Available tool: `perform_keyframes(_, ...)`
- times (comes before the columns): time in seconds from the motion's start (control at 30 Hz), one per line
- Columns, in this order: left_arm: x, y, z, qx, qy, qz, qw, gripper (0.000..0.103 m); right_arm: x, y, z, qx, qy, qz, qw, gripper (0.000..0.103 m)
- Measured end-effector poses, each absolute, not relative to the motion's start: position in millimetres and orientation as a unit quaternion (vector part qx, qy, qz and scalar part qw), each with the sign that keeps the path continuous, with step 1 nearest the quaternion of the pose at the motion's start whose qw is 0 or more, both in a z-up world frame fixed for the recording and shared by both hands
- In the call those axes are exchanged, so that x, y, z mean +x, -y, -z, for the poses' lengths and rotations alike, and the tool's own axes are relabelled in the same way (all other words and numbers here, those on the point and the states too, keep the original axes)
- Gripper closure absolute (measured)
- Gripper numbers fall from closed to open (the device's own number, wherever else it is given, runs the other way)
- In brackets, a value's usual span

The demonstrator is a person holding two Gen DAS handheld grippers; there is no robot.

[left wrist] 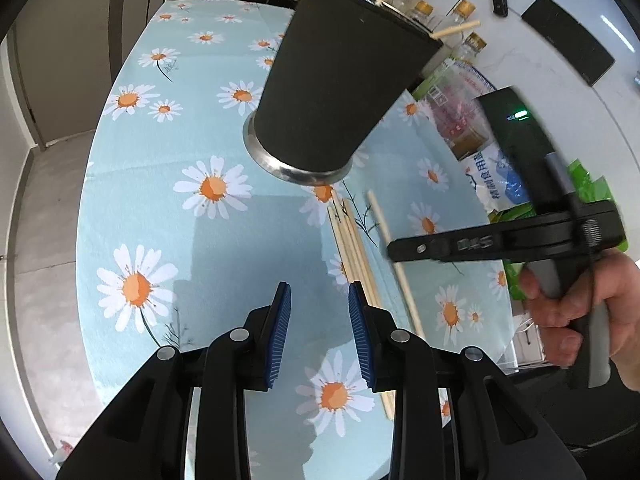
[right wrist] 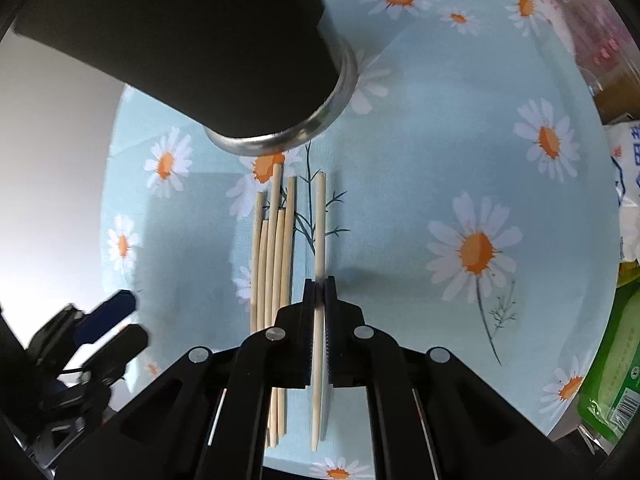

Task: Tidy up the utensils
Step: 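Grasp a wooden stick with the right tool while the left tool grasps another stick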

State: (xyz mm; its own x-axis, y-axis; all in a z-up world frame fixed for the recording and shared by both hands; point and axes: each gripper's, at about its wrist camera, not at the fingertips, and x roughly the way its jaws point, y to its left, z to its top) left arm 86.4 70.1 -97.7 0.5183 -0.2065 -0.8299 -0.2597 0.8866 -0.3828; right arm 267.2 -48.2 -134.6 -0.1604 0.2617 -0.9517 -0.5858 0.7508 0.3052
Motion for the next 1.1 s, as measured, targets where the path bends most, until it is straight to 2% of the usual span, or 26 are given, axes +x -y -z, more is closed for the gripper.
perform_keyframes(0.37,110.1,-43.6,100.4,-0.236,-0.530,-0.042,0.813,0.074,261.2,103.8,85.9,-0.013,-0.630,-0.422,0.652,0.098)
perform_keyframes(0.7,134.0,-26.3,125.6,-0.221,-0.560,-0.077,0.795,0.076,279.6,148.4,56.5,-0.002,-0.582,-0.462,0.669,0.098)
perform_keyframes(0.77,136.4,-24.0,128.2,-0.217,-0.564,-0.087,0.792,0.083,280.8,151.7,56.2,-0.001,-0.578,-0.466,0.670,0.098)
perform_keyframes(1.0,141.8,-15.7,132.3,-0.187,-0.574,-0.106,0.790,0.085,283.9,154.1,60.7,0.002,-0.573,-0.476,0.667,0.098)
perform_keyframes(1.1,141.9,-16.6,135.4,-0.185,-0.576,-0.111,0.788,0.089,285.0,155.3,60.5,0.006,-0.571,-0.478,0.667,0.098)
